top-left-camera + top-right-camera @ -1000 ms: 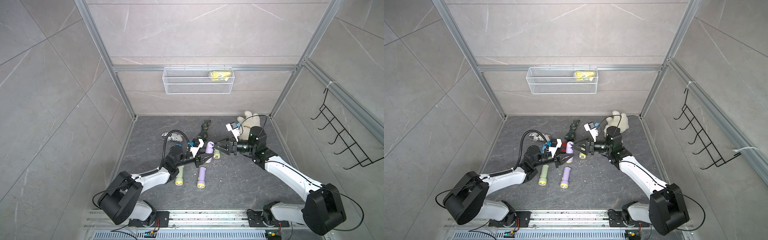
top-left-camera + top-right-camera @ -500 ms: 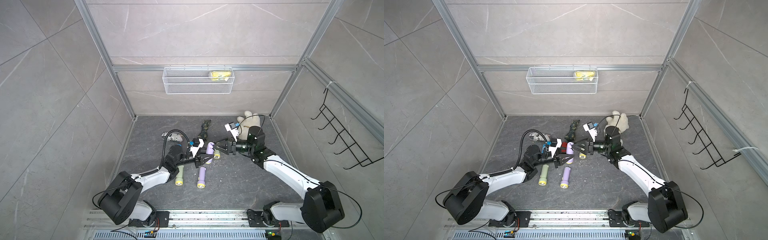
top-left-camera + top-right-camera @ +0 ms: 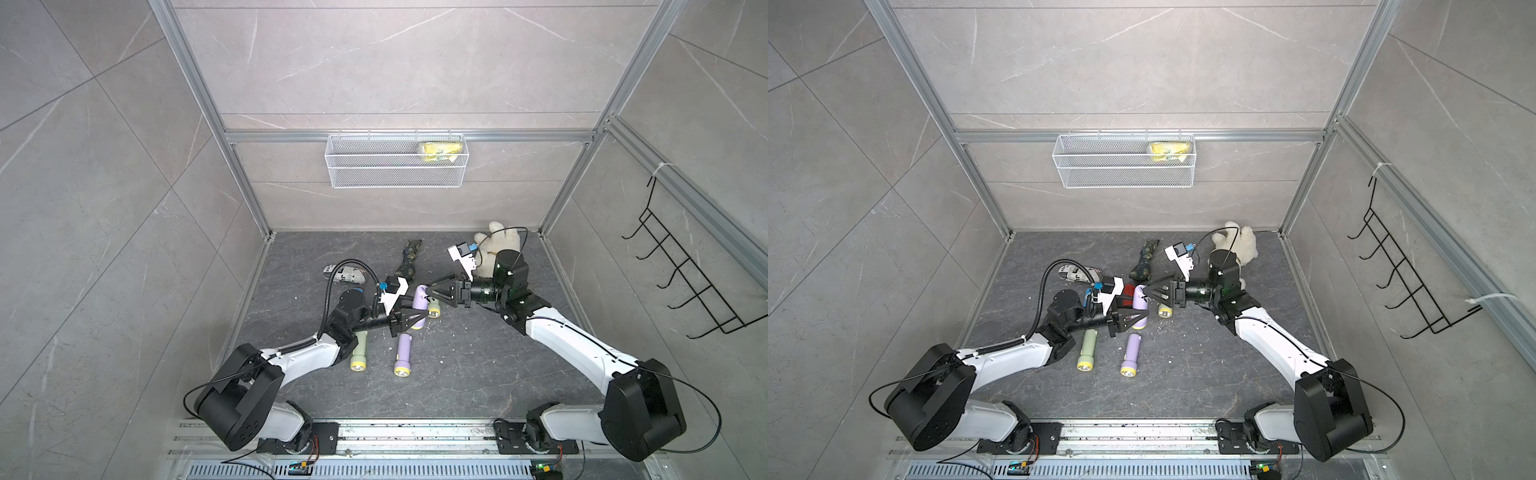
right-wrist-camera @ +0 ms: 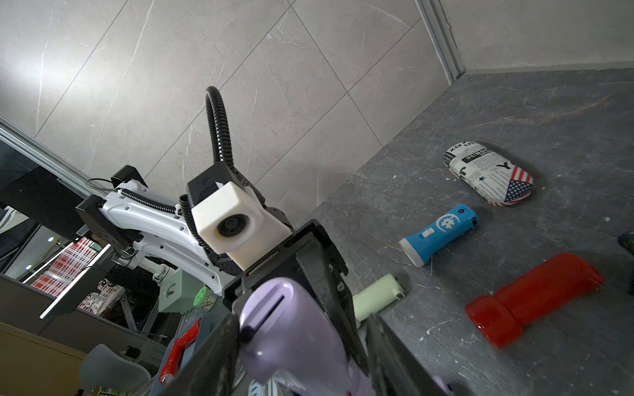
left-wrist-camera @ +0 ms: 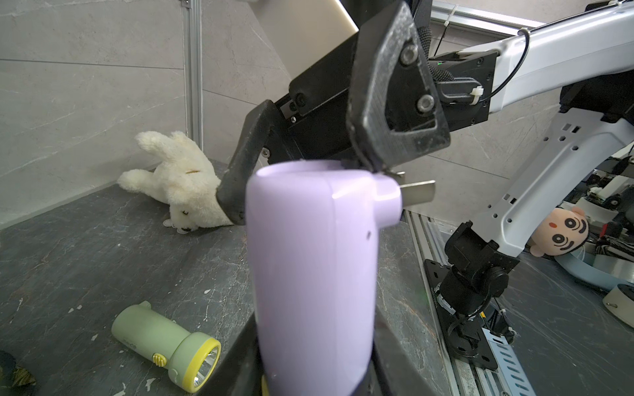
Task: Close the plug at the bottom of the flashlight
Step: Close the plug of the flashlight.
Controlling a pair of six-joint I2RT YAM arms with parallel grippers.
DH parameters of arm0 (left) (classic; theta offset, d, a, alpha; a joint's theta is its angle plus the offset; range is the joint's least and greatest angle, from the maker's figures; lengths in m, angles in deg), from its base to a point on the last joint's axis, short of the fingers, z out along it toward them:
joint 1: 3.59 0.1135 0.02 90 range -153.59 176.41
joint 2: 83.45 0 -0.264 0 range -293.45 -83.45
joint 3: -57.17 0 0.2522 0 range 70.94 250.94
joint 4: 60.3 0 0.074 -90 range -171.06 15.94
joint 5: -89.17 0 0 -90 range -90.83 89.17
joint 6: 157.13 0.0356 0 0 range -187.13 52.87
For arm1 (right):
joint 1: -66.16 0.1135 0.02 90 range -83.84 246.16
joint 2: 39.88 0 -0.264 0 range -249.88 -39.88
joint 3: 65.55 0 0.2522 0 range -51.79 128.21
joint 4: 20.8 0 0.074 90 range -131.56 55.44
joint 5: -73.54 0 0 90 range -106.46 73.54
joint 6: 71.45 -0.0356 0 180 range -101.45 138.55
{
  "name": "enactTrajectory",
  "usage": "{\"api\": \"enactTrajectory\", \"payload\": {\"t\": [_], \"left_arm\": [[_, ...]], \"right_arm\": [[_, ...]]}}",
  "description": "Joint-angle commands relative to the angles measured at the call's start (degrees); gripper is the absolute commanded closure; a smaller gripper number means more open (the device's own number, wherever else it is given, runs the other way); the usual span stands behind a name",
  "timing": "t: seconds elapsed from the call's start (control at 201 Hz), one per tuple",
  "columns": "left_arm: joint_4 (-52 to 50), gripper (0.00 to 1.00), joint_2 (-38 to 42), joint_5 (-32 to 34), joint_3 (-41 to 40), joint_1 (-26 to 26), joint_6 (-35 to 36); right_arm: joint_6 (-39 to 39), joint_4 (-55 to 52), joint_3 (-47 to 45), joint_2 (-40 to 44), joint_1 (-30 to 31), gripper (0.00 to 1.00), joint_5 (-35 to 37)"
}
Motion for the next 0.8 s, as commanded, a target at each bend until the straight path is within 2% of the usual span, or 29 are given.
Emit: {"api": "enactTrajectory", "payload": {"t": [0.0, 0.548, 0.791], "left_arm": [[3.0, 1.00, 1.9, -2.4, 3.2, -0.4, 0.4], [-2.3, 1.00, 4.9, -2.5, 5.1, -2.0, 5.6], [-5.1, 1.00, 7.5, -2.5, 6.0, -2.4, 7.9]], "right_arm": [[1.6, -1.4, 1.1, 0.5, 0.7, 0.38, -0.5], [1.5, -0.9, 0.4, -1.4, 2.0, 0.63, -1.1], [1.7, -1.0, 0.2, -2.1, 3.3, 0.65, -1.3]]}}
